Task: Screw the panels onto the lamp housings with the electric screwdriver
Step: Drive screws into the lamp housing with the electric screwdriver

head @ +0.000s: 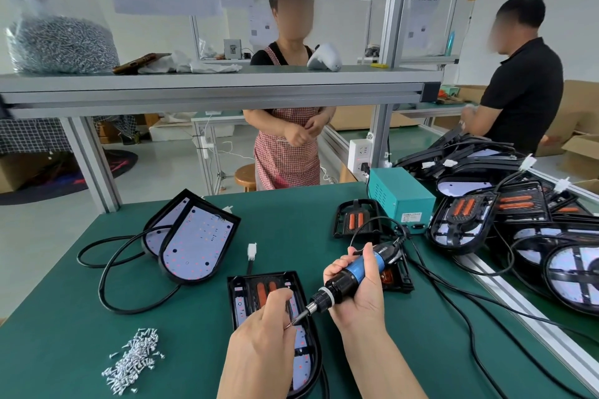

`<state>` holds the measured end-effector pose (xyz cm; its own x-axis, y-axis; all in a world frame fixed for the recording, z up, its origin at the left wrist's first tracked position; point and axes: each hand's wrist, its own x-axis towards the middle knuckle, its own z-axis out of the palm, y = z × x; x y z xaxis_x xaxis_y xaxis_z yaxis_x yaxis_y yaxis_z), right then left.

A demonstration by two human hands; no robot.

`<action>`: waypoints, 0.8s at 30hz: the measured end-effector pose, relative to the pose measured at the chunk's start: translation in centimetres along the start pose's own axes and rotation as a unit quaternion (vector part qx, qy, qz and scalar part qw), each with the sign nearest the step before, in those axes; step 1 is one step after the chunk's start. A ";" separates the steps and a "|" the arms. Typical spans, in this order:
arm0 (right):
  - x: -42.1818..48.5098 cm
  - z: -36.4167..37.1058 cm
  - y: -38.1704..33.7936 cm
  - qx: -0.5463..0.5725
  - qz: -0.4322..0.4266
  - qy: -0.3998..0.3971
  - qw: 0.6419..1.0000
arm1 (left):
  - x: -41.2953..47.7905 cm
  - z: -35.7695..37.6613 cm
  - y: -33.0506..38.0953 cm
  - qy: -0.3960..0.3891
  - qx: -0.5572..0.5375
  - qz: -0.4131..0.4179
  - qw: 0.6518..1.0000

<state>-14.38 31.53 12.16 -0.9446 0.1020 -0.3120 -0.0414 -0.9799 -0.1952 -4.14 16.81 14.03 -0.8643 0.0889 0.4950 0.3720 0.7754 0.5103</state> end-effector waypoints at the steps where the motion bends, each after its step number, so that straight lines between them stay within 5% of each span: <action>1: 0.0 0.0 0.0 0.001 0.001 -0.001 1.000 | -0.1 0.1 -0.1 -0.003 -0.005 -0.007 1.000; 9: 0.0 0.1 -0.1 0.010 0.004 -0.005 1.000 | -0.1 0.2 -0.1 -0.034 -0.036 -0.070 0.996; 13: -0.1 0.1 -0.1 0.008 0.001 -0.007 1.000 | 0.3 -0.4 -1.5 0.096 -0.017 -0.073 0.993; 15: -0.1 0.1 0.0 0.003 -0.003 -0.005 1.000 | 1.0 -1.0 -2.9 0.119 -0.033 -0.182 0.976; 19: -0.3 0.2 0.2 -0.009 -0.006 -0.013 1.000 | 1.7 -1.5 -5.8 0.010 -0.107 -0.356 0.928; 24: -0.5 0.4 0.4 -0.035 -0.007 -0.034 0.999 | 1.8 -1.1 -7.1 -0.070 -0.221 -0.356 0.905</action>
<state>-14.04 31.04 12.57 -0.9641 0.1012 -0.2454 -0.0338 -0.9638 -0.2646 -7.97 10.79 12.07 -0.9614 -0.2320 -0.1480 -0.2236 0.3447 0.9117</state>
